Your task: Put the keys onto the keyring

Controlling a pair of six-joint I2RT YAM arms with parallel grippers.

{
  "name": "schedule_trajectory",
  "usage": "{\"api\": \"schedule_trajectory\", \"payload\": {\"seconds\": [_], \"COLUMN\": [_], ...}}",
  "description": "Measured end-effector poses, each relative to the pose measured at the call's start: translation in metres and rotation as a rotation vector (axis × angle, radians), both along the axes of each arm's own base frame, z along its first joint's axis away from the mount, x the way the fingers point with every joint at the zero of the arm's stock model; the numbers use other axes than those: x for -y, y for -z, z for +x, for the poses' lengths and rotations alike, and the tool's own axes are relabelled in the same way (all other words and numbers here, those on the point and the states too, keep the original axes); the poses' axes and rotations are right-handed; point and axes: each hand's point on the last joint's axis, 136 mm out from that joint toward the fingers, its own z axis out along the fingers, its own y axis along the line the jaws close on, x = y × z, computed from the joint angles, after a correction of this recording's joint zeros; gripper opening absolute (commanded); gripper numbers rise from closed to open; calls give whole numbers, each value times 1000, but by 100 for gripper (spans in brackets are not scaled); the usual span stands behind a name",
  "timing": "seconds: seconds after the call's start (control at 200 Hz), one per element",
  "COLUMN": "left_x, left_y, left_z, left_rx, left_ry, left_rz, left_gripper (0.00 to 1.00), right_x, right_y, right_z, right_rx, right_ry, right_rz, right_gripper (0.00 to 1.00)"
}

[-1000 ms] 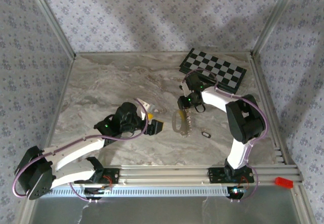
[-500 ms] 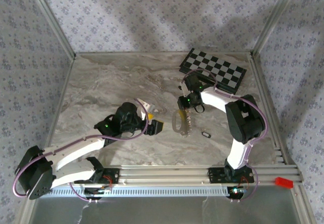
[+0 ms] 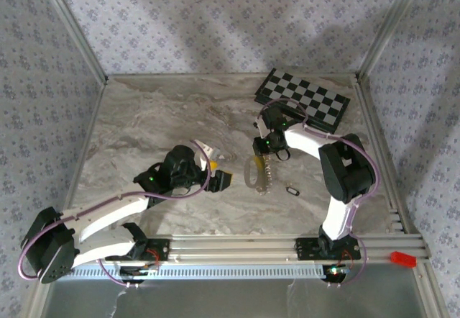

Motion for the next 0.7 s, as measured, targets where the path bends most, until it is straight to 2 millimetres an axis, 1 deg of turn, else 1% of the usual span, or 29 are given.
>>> {"api": "schedule_trajectory", "payload": {"seconds": [0.215, 0.585, 0.7], "left_x": [0, 0, 0], "left_y": [0, 0, -3], "left_z": [0, 0, 0], "left_rx": [1, 6, 12], "left_ry": [0, 4, 4], "left_rz": [0, 3, -4], "left_gripper": [84, 84, 84], "right_x": [0, 2, 4], "right_y": [0, 3, 6], "right_z": [0, -3, -5], "right_rx": [-2, -13, -23], "right_ry": [-1, 2, 2], "right_rz": [2, 2, 1], "right_gripper": [22, 21, 17]}}
